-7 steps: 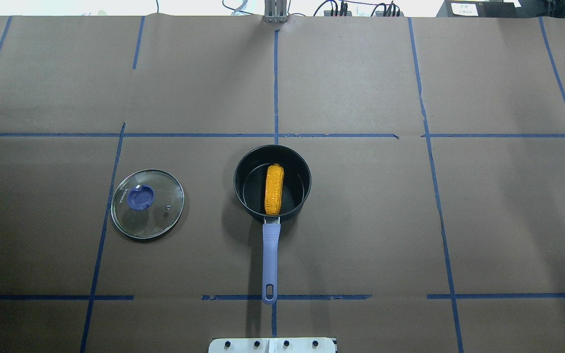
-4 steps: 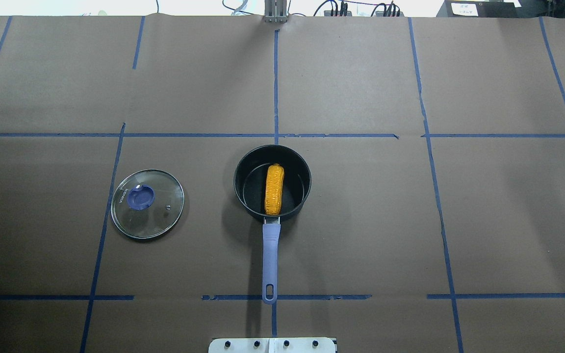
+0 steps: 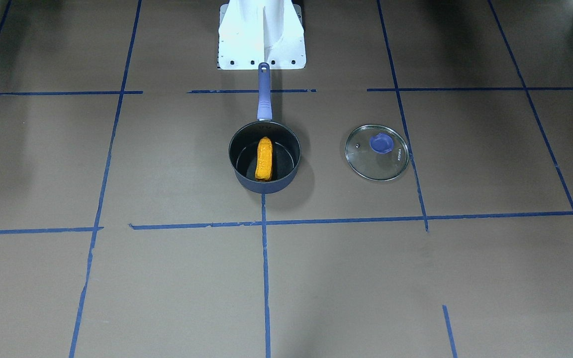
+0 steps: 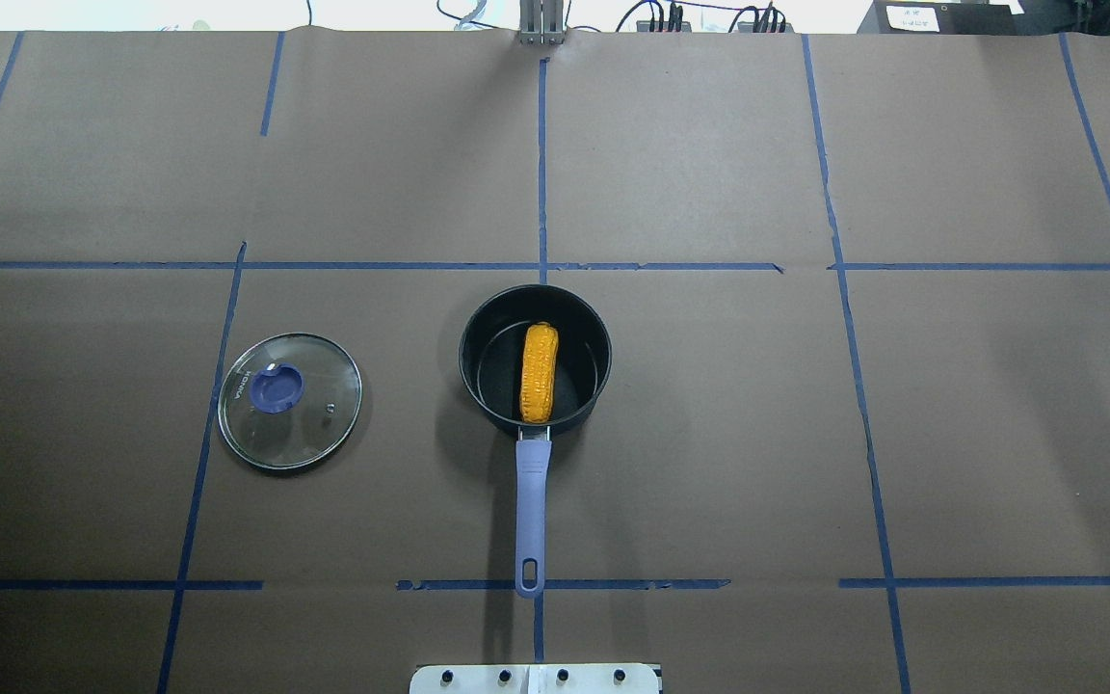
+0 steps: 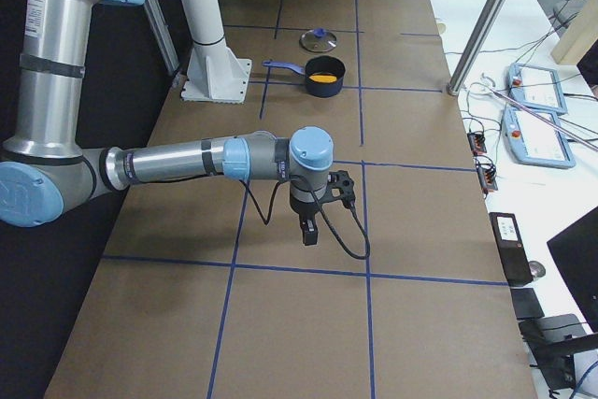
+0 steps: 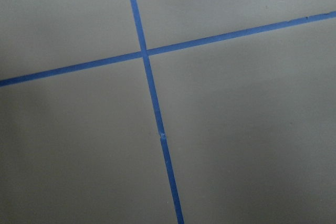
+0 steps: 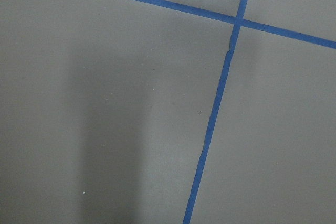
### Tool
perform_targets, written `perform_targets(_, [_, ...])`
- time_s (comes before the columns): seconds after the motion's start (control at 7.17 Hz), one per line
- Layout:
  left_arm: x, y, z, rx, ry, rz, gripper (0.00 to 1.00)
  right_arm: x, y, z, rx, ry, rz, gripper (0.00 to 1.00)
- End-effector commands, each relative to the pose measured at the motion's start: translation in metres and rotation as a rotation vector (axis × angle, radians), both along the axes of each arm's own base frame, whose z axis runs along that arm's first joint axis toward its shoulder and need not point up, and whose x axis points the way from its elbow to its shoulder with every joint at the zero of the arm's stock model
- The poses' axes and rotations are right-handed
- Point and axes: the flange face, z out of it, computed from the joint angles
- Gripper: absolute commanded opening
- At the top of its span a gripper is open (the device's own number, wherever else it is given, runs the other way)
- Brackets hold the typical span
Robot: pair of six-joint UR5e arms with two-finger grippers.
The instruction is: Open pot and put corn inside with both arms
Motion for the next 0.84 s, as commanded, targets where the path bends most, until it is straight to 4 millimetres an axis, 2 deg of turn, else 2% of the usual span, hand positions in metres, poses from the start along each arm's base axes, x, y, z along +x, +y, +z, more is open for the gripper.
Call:
perform_targets(0.0, [-0.001, 0.001, -0.003, 0.01, 0.001, -0.003, 1.0, 0.0, 0.0, -0.002, -0.001, -0.002, 0.001, 1.0])
perform_targets(0.28, [-0.001, 0.0, -0.019, 0.043, -0.002, -0.001, 1.0, 0.0, 0.0, 0.001, -0.005, -0.002, 0.002, 1.0])
perform_targets(0.42, [-0.001, 0.002, -0.008, 0.024, 0.001, 0.0, 1.0, 0.0, 0.002, -0.002, -0.003, -0.005, 0.002, 1.0])
perform_targets(0.56, [0.0, 0.011, -0.005, 0.015, 0.001, 0.0, 1.0, 0.0, 0.001, 0.0, -0.007, -0.005, 0.005, 1.0])
perform_targets(0.7, [0.0, 0.011, -0.006, 0.02, 0.001, 0.0, 1.0, 0.0, 0.001, -0.003, -0.002, -0.005, 0.006, 1.0])
